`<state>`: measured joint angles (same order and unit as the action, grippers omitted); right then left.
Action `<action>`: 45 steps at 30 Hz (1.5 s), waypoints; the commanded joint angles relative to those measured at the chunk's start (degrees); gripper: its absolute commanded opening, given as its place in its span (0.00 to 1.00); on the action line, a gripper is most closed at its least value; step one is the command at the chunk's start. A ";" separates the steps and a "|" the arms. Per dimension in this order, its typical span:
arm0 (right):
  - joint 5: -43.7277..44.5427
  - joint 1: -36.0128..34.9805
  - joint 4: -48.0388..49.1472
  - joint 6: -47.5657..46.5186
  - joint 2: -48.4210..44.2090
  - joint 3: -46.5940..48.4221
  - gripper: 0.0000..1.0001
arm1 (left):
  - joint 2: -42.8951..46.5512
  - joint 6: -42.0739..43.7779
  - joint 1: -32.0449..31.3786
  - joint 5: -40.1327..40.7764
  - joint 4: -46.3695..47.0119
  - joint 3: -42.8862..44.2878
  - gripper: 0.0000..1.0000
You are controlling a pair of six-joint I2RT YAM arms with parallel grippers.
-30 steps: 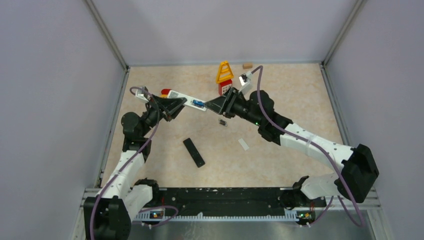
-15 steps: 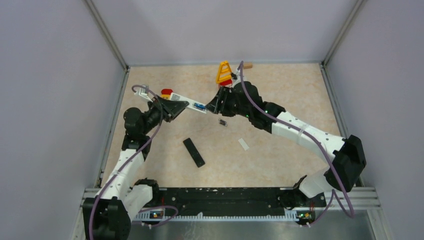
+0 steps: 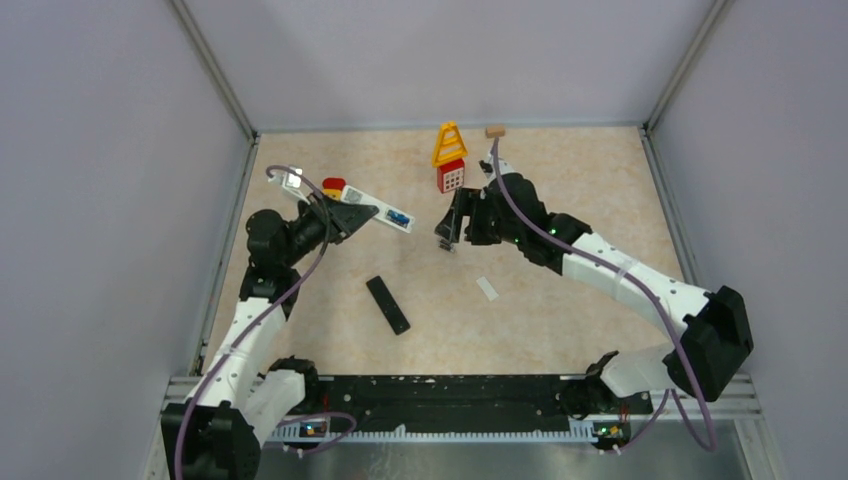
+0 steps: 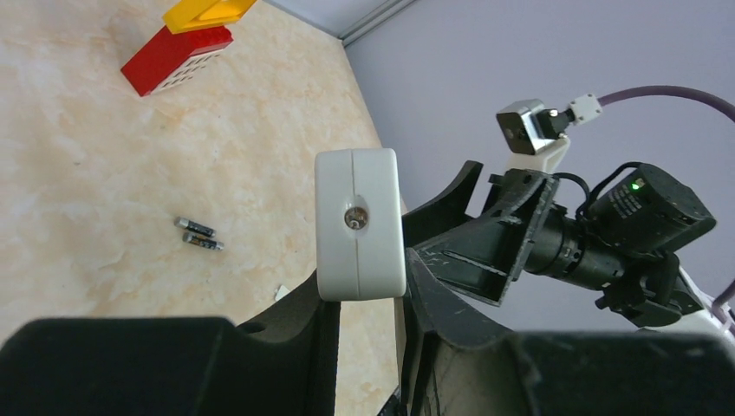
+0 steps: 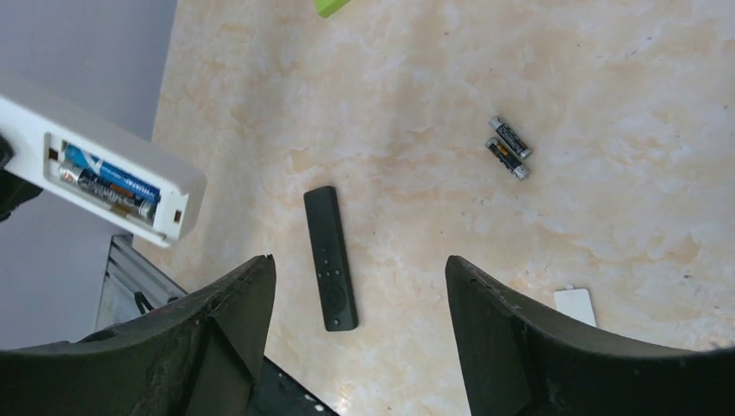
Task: Load the batteries into the remote control
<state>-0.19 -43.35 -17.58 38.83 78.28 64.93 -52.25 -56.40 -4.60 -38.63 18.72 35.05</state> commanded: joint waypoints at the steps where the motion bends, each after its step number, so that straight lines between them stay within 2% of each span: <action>1: -0.72 0.71 -1.30 -4.56 -3.56 -1.28 0.75 | -0.01 4.01 -0.15 0.89 -0.27 1.41 0.00; 2: 0.59 0.79 -2.68 -5.24 -3.77 -1.61 0.76 | -0.23 4.02 -0.15 0.99 0.04 0.75 0.00; 4: 3.81 0.81 -5.01 -6.19 -4.25 -3.06 0.85 | -0.98 4.21 -0.15 0.50 0.11 -0.17 0.00; 6: 6.44 0.86 -6.63 -6.86 -4.67 -5.49 0.86 | -1.89 4.76 -0.15 -0.71 -0.82 -0.28 0.00; 13: 7.43 0.99 -9.81 -11.40 -0.65 -10.91 0.75 | -4.70 4.52 -1.62 -2.09 -0.98 -3.41 0.00; 19: 4.22 0.99 -9.70 -13.45 4.19 -13.58 0.72 | -11.13 5.80 -7.61 -0.54 -1.55 -4.26 0.00; 23: 4.36 0.99 -10.27 -14.55 7.83 -13.64 0.70 | -16.02 6.87 -11.94 1.67 -0.98 -4.12 0.00; 31: 7.39 0.77 -11.84 -16.14 12.46 -11.98 0.63 | -25.62 4.91 -16.20 1.65 5.53 -4.48 0.00; 36: 7.31 0.69 -12.14 -17.61 14.06 -12.10 0.62 | -30.79 2.18 -19.53 4.59 10.00 -4.77 0.00; 41: 8.49 0.21 -12.33 -19.12 15.42 -11.32 0.58 | -34.31 0.08 -22.11 11.55 11.62 -5.87 0.00; 45: 8.74 -0.10 -11.82 -19.68 15.85 -11.36 0.56 | -34.60 -0.36 -24.31 16.59 11.79 -7.63 0.13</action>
<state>7.05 -43.00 -30.04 20.82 92.42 52.58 -86.80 -55.48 -27.14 -28.42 25.96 28.91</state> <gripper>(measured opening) 0.570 0.290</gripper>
